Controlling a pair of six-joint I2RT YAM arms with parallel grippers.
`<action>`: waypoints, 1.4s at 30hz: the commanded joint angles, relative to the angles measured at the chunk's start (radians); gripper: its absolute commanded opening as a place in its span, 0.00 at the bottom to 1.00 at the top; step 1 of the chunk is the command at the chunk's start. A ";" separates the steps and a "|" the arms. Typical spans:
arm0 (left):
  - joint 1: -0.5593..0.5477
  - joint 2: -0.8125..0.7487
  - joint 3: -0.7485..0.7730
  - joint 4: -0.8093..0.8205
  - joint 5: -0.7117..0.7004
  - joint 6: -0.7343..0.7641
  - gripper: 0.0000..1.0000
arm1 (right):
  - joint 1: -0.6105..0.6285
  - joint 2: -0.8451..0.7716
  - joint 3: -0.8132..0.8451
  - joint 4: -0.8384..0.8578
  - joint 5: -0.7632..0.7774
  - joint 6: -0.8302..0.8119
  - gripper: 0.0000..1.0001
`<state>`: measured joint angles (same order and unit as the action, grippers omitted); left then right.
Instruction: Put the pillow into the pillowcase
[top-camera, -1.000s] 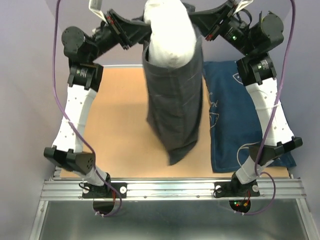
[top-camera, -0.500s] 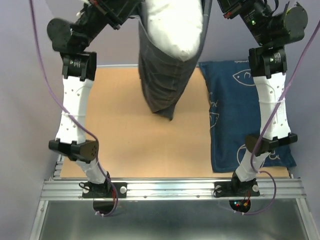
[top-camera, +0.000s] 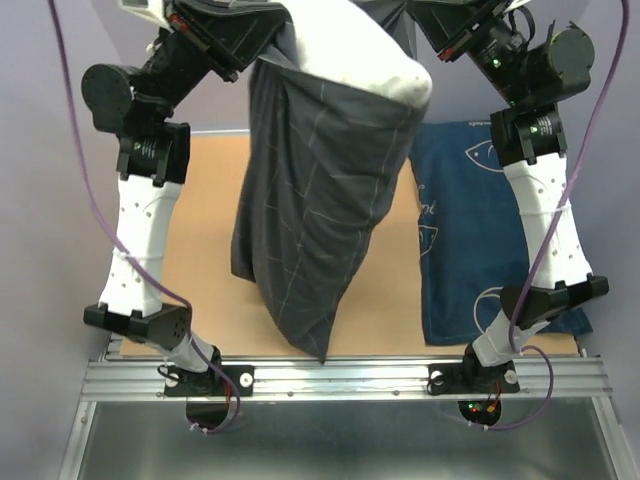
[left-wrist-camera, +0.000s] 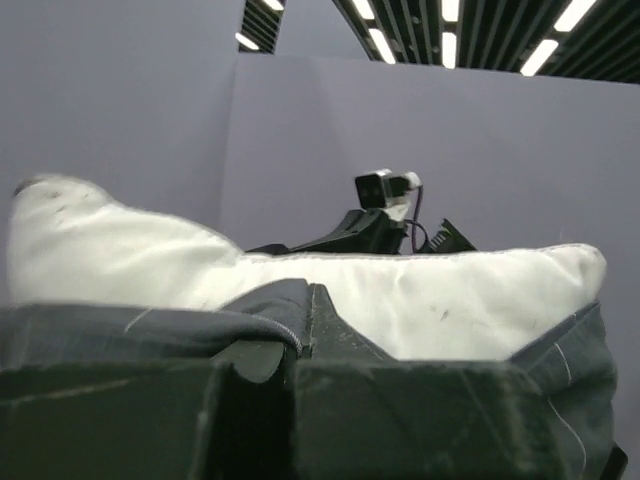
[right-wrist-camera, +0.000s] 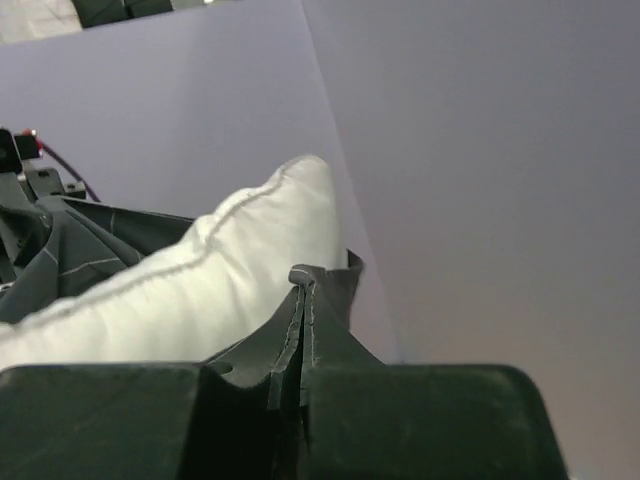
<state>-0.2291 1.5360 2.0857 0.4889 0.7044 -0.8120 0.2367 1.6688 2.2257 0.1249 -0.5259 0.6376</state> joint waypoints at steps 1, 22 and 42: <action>-0.004 0.095 0.207 0.058 0.074 -0.031 0.00 | -0.009 0.018 0.132 0.065 0.016 0.047 0.01; 0.066 0.033 0.269 0.246 -0.015 0.000 0.00 | -0.082 0.099 0.514 0.094 0.157 0.010 0.00; 0.126 0.113 0.005 0.425 0.096 -0.197 0.00 | -0.018 0.123 0.326 0.289 0.215 -0.038 0.01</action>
<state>-0.2096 1.7599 2.2345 0.7353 0.7944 -0.8989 0.1410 1.7958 2.5355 0.2668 -0.3935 0.5575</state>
